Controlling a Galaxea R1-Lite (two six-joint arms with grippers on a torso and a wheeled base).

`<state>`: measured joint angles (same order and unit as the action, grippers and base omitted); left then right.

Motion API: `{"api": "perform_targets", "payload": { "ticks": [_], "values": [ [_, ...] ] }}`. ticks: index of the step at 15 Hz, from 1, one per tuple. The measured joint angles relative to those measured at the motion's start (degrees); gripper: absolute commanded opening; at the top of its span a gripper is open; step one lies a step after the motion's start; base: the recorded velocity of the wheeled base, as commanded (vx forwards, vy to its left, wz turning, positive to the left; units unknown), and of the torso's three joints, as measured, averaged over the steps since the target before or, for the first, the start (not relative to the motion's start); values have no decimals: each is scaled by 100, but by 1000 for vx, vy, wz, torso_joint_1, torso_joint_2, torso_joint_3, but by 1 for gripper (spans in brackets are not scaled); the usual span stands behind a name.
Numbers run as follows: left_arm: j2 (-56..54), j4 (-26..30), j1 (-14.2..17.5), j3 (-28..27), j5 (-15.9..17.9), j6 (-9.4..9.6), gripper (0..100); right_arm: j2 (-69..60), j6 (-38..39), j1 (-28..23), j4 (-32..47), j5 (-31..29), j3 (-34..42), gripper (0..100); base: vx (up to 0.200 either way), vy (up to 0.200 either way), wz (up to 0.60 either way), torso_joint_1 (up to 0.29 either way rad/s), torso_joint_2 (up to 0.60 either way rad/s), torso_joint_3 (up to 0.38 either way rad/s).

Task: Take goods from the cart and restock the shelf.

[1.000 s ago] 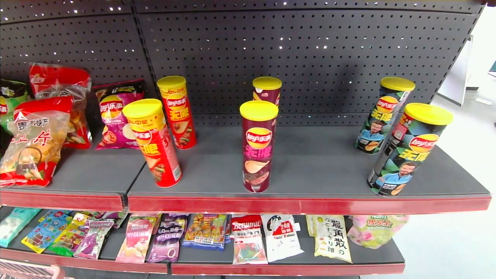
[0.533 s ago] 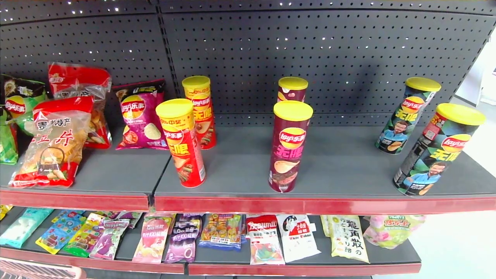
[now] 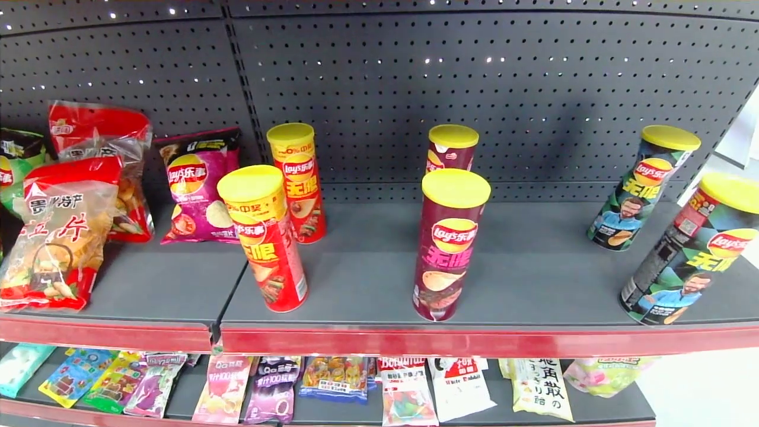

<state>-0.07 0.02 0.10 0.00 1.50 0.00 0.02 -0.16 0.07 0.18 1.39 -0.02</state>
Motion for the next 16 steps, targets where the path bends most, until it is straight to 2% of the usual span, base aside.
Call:
{"api": "perform_targets", "payload": {
  "ticks": [16],
  "values": [
    [0,-2,-7,0,0,-7,100,0,16,0,-9,9,-5,100,0,0,0,0,0,0]
  ]
}}
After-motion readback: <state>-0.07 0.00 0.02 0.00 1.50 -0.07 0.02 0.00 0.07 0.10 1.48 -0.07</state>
